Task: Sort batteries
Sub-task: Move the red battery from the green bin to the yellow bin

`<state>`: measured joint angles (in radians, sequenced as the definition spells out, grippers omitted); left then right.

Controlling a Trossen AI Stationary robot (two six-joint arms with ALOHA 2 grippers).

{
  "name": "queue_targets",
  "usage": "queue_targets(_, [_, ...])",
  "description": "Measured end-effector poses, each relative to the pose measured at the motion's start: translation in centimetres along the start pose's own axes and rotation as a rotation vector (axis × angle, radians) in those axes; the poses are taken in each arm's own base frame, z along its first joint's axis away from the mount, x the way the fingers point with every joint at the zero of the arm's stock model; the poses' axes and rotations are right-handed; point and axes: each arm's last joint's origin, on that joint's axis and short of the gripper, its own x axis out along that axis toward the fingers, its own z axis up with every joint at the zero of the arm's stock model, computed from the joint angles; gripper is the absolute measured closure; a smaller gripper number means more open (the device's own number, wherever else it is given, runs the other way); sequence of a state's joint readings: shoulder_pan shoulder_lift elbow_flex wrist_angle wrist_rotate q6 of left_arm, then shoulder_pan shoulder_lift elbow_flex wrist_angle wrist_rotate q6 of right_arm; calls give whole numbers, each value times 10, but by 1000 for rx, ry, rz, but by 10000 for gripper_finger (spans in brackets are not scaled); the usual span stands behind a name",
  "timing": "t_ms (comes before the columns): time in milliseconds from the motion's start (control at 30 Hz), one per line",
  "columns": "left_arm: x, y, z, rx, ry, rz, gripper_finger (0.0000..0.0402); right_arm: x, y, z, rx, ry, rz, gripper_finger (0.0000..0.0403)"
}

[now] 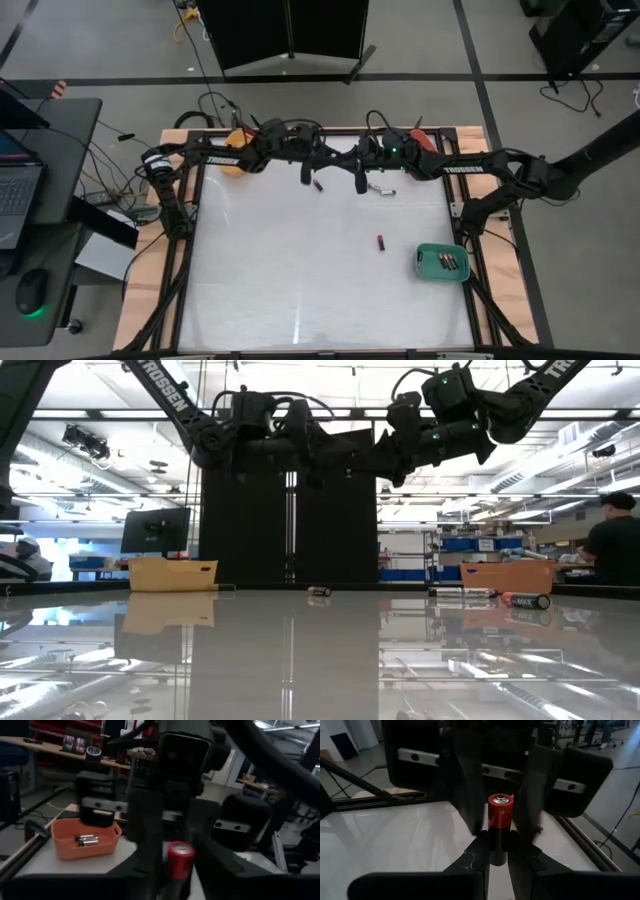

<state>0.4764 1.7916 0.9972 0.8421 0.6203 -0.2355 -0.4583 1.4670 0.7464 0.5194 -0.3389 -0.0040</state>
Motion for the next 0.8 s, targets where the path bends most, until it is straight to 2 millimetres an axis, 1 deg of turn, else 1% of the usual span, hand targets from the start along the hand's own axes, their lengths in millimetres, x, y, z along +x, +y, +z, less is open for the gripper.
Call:
queue_targets(100, [2, -3, -1, 41, -2, 4, 327, 0, 1, 0, 2, -1, 10, 347])
queue_targets(167, [2, -3, 0, 61, -6, 14, 346, 0, 0, 0, 7, -2, 9, 347])
queue_targets(300, [1, -2, 1, 59, -10, 25, 347, 0, 0, 0, 6, -2, 4, 341])
queue_targets(533, [0, 0, 5, 41, -30, 27, 347, 0, 0, 2, -8, -18, -6, 316])
queue_targets(800, [3, 1, 16, 56, -55, 28, 347, 0, -2, 4, -13, -31, -59, 286])
